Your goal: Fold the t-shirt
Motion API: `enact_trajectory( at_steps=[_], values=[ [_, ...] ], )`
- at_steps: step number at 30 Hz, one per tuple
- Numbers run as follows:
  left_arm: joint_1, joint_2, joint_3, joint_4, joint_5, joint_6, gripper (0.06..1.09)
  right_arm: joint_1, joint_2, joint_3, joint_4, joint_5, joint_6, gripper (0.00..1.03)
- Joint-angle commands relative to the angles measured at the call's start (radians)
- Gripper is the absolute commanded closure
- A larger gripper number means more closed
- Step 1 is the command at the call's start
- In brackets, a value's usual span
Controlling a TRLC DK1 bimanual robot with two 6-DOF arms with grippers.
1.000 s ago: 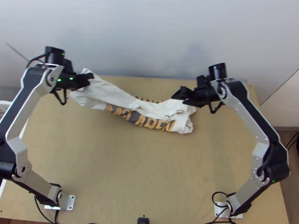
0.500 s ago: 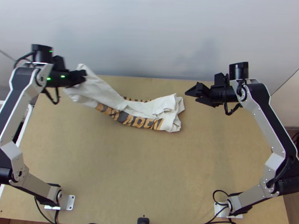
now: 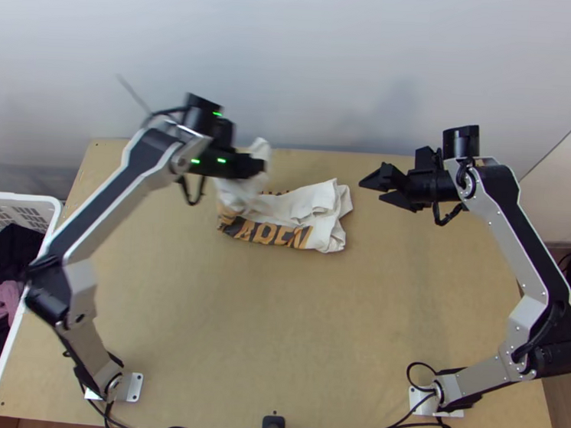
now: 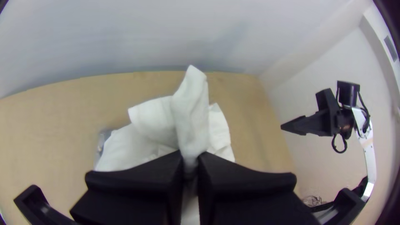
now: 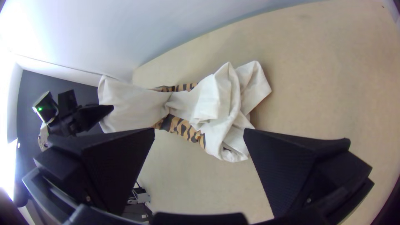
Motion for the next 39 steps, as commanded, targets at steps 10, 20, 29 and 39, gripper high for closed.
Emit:
enact_trajectory(
  at_steps=[10, 20, 29, 39],
  values=[
    [-0.237, 0.327, 0.242, 0.056, -0.111, -0.049, 1.05, -0.022, 0.005, -0.024, 0.001, 0.000, -0.002, 0.03],
    [-0.271, 0.451, 0.311, 0.104, -0.148, -0.057, 0.60, -0.032, 0.009, -0.039, 0.005, 0.000, -0.004, 0.03],
    [-0.222, 0.319, 0.342, 0.056, -0.144, -0.112, 0.10, -0.031, 0.018, -0.046, 0.012, 0.000, -0.016, 0.03],
    [-0.002, 0.141, 0.306, -0.068, -0.141, -0.126, 0.10, 0.112, 0.130, 0.140, 0.026, 0.003, -0.017, 0.03]
  ],
)
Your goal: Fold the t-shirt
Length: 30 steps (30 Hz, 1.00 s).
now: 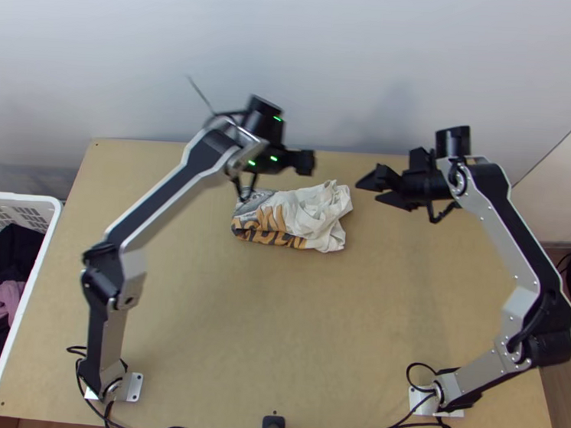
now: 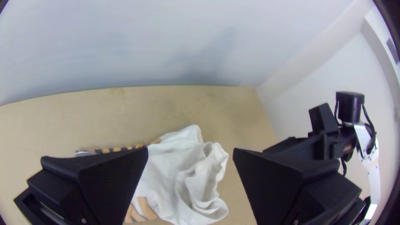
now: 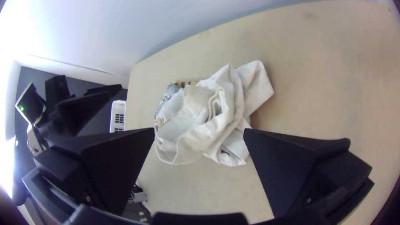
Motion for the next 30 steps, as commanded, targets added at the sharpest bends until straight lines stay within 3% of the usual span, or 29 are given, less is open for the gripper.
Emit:
enact_trajectory(
  at_steps=[1, 8, 14, 22, 30],
  values=[
    [0.159, -0.106, -0.018, -0.083, 0.003, -0.007, 0.10, 0.118, 0.092, 0.159, 0.007, 0.002, -0.002, 0.03],
    [0.248, -0.173, -0.052, -0.130, 0.005, -0.004, 0.10, 0.280, 0.250, 0.305, 0.006, 0.004, 0.000, 0.03],
    [0.249, -0.196, -0.065, -0.163, 0.005, -0.004, 0.10, 0.345, 0.353, 0.340, 0.006, 0.010, -0.014, 0.03],
    [0.243, -0.209, -0.108, -0.164, 0.005, -0.007, 0.10, 0.293, 0.334, 0.113, -0.002, 0.128, -0.094, 0.03],
    [0.240, -0.227, -0.167, -0.164, 0.003, 0.001, 0.10, 0.207, 0.146, -0.142, -0.005, 0.249, -0.144, 0.03]
  ],
)
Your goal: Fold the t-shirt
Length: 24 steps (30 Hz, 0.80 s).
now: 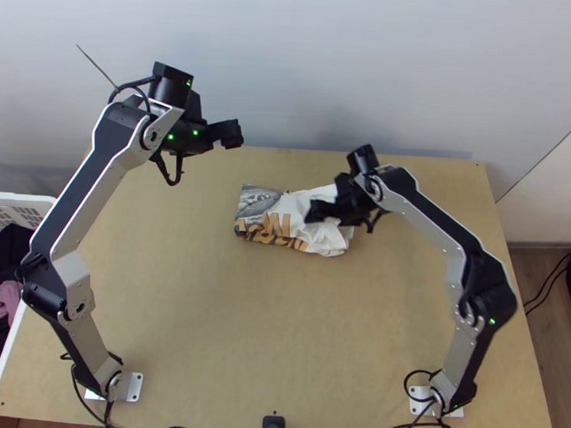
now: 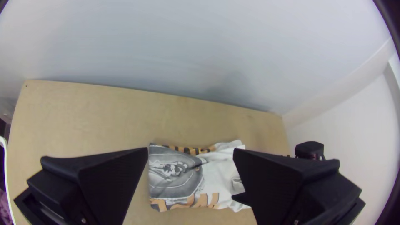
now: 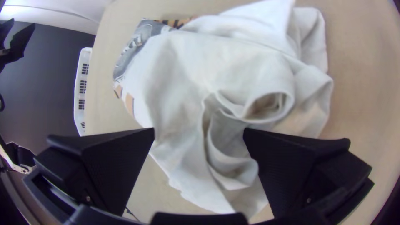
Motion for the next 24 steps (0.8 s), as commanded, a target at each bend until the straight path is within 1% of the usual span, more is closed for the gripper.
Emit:
enact_trajectory(
  at_steps=[1, 7, 11, 14, 19, 24],
  values=[
    [0.001, -0.015, -0.043, -0.002, 0.001, 0.008, 0.10, -0.066, -0.136, -0.192, -0.003, 0.082, -0.025, 0.03],
    [-0.002, -0.031, -0.083, -0.002, 0.001, 0.014, 0.10, -0.095, -0.222, -0.209, 0.004, 0.089, -0.005, 0.03],
    [-0.002, -0.062, -0.123, 0.000, -0.001, 0.015, 0.10, -0.101, -0.257, -0.151, 0.004, 0.091, -0.005, 0.03],
    [0.004, -0.087, -0.150, 0.000, -0.001, 0.018, 0.10, -0.080, -0.251, -0.093, 0.015, 0.091, -0.025, 0.03],
    [0.023, -0.122, -0.175, -0.002, -0.003, 0.026, 0.10, -0.014, -0.144, 0.036, 0.038, 0.091, -0.048, 0.03],
    [0.059, -0.157, -0.203, -0.002, -0.003, 0.026, 0.10, 0.066, 0.011, 0.173, 0.036, 0.089, -0.045, 0.03]
  ],
)
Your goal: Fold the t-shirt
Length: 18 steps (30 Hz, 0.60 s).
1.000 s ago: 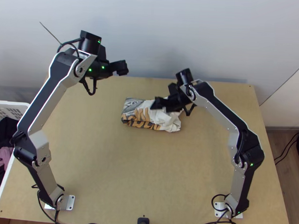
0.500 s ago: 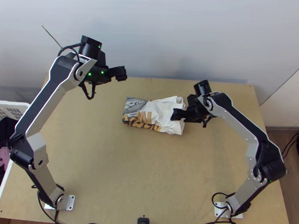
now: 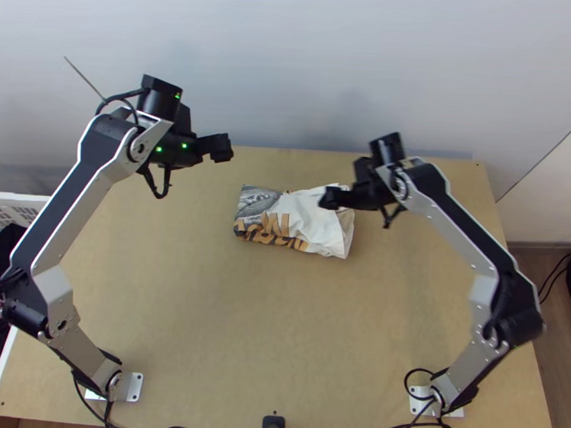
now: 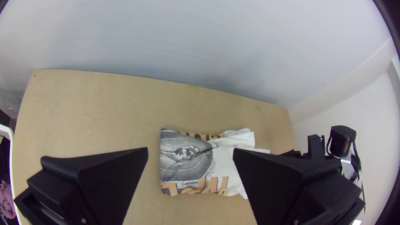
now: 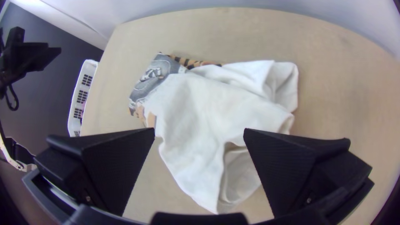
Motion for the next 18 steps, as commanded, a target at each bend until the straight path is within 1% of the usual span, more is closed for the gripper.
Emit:
enact_trajectory(
  at_steps=[1, 5, 7, 10, 13, 18],
  values=[
    [0.042, -0.049, -0.048, -0.001, -0.002, 0.003, 0.10, 0.099, 0.170, 0.173, 0.006, 0.001, -0.005, 0.03],
    [0.066, -0.077, -0.082, -0.001, -0.002, 0.009, 0.10, 0.165, 0.245, 0.232, 0.006, 0.003, -0.015, 0.03],
    [0.076, -0.088, -0.096, 0.000, -0.002, 0.009, 0.10, 0.188, 0.271, 0.233, 0.006, 0.012, -0.037, 0.03],
    [0.086, -0.098, -0.113, 0.000, -0.004, 0.009, 0.10, 0.209, 0.305, 0.201, 0.006, 0.110, -0.100, 0.03],
    [0.088, -0.106, -0.122, 0.000, -0.002, 0.009, 0.10, 0.217, 0.324, 0.161, 0.011, 0.193, -0.133, 0.03],
    [0.091, -0.106, -0.128, 0.000, -0.002, 0.009, 0.10, 0.219, 0.319, 0.094, 0.051, 0.256, -0.146, 0.03]
  ],
)
